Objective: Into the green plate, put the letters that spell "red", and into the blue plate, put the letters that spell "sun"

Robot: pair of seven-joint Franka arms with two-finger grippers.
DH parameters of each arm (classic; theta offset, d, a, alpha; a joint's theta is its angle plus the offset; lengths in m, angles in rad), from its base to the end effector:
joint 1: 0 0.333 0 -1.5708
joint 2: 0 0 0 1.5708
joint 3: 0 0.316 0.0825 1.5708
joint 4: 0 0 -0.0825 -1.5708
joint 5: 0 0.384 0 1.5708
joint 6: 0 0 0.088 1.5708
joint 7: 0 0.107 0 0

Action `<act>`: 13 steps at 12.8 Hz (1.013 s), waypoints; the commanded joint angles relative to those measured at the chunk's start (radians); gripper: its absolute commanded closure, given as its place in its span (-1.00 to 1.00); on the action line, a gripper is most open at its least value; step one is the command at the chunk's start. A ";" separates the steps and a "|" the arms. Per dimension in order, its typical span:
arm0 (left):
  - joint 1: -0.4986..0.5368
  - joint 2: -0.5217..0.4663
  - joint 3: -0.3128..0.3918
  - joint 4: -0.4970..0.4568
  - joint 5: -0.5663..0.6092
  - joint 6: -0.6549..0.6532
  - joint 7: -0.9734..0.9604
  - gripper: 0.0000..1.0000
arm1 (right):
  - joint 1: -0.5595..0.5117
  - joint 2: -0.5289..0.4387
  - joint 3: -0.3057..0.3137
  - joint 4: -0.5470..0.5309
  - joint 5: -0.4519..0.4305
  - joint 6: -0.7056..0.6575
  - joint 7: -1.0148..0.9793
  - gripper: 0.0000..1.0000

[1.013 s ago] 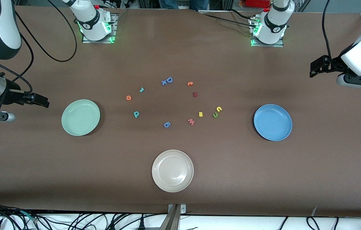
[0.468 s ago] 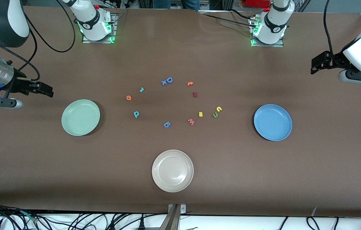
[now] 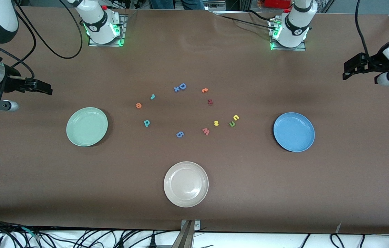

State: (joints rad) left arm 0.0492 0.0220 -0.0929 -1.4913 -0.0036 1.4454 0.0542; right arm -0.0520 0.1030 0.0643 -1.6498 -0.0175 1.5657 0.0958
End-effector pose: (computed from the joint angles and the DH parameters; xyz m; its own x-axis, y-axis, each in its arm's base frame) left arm 0.5481 -0.0237 0.6389 0.9929 -0.0982 -0.0673 -0.0978 -0.9952 0.0093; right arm 0.5737 0.0037 0.5291 0.9794 -0.0828 -0.1839 -0.0789 -0.9965 0.0283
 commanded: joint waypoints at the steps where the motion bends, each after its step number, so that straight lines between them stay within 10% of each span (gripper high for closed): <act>1: 0.011 0.013 -0.004 0.035 0.017 -0.023 0.001 -1.00 | -0.005 0.012 -0.003 0.031 -0.002 -0.032 -0.016 -1.00; 13: -0.009 0.099 -0.011 0.040 0.017 -0.017 -0.011 -1.00 | -0.006 0.011 -0.023 0.039 -0.002 -0.055 -0.019 -1.00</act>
State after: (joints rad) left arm 0.0503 0.1044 -0.0957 -1.4852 -0.0036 1.4416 0.0534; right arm -0.0534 0.1066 0.0414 -1.6354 -0.0175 1.5324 0.0955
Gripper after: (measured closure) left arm 0.000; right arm 0.000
